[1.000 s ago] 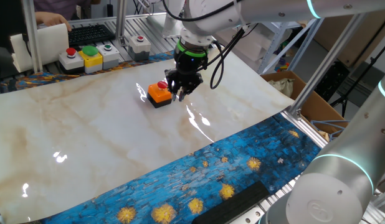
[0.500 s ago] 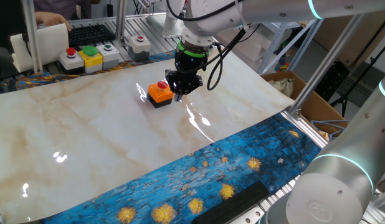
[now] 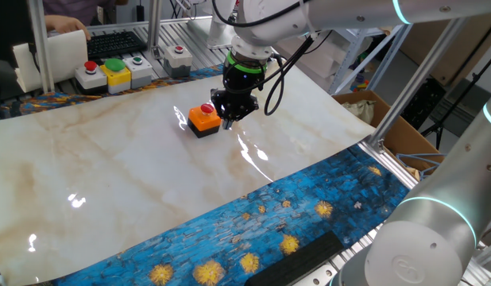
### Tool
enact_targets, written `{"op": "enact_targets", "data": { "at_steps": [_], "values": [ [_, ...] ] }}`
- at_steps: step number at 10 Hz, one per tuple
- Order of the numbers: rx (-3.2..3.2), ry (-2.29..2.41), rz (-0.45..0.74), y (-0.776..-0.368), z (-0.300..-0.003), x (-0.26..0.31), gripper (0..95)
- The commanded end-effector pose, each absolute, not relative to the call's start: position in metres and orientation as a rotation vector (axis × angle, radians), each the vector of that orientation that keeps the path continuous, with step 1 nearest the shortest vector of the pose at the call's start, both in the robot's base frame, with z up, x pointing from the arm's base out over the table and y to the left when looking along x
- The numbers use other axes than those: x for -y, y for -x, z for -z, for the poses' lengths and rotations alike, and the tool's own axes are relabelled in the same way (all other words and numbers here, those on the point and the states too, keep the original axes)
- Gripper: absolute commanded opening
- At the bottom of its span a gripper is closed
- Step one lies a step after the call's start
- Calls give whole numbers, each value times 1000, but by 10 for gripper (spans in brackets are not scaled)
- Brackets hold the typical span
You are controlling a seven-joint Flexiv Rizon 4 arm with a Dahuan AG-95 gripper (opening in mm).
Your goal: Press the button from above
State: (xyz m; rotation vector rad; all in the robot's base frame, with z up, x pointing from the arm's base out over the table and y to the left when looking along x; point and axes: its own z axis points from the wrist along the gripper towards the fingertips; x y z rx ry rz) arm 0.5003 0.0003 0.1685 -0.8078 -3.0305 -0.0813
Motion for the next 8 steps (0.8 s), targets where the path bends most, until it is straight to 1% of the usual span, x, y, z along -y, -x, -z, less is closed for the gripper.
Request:
{"op": "enact_targets", "data": {
  "at_steps": [1,8],
  "values": [
    [3031,807,81,-500,-168,0,0],
    [3025,832,84,-500,-167,-1,0]
  ]
}}
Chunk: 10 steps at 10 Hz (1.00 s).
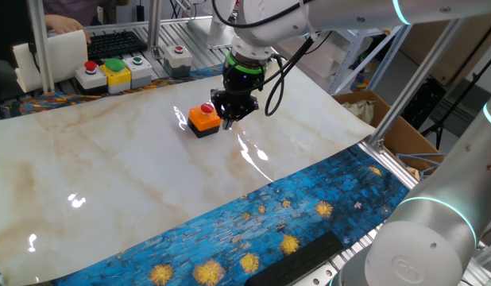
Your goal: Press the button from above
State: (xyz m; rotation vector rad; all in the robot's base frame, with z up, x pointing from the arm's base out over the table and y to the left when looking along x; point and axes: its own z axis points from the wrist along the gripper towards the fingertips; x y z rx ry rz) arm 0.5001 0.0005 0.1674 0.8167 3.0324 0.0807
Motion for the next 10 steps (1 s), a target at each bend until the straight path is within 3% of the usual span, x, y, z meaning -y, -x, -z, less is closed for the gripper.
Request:
{"op": "enact_targets", "data": {
  "at_steps": [1,10],
  "values": [
    [-3031,-836,-86,-500,-167,-1,0],
    [-3033,-832,-101,-501,-161,-2,0]
  ]
}}
